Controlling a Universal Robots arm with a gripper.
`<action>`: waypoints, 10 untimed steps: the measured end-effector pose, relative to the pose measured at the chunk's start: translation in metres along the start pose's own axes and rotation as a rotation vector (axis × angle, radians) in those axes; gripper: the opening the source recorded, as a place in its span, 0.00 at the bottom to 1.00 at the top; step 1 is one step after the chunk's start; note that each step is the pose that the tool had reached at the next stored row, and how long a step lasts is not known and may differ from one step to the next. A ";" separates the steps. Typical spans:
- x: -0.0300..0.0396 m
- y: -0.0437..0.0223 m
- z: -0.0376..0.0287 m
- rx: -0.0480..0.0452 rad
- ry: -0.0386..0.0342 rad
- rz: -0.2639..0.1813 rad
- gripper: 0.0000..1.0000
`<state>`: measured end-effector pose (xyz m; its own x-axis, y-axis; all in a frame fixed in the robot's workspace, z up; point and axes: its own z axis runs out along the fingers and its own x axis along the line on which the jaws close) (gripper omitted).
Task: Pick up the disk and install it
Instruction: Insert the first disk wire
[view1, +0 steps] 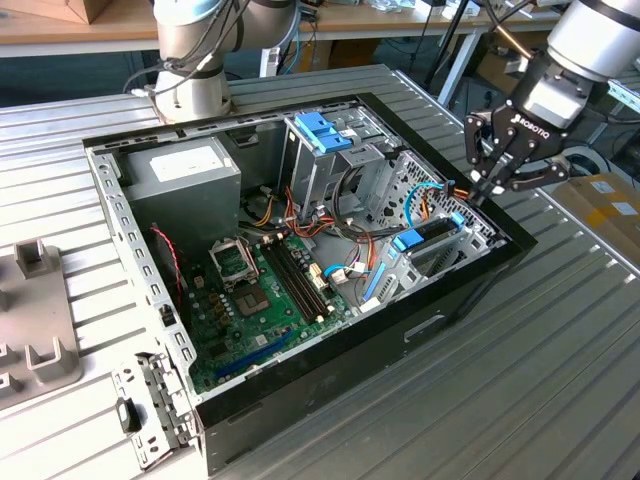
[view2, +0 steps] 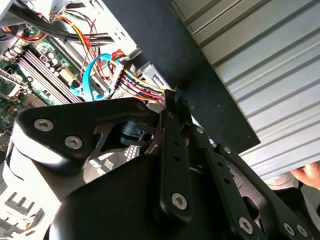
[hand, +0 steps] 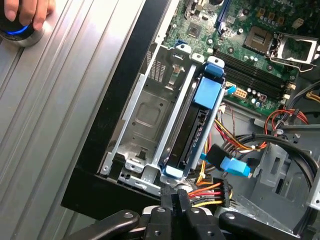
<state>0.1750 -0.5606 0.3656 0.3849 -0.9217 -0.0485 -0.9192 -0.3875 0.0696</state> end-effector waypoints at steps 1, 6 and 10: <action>-0.0015 0.0037 0.0003 0.0000 0.0000 0.000 0.16; -0.0075 0.0181 0.0017 0.0001 -0.0003 0.001 0.16; -0.0103 0.0248 0.0023 0.0001 -0.0003 0.001 0.16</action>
<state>0.1481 -0.5606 0.3655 0.3838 -0.9221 -0.0487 -0.9197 -0.3864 0.0695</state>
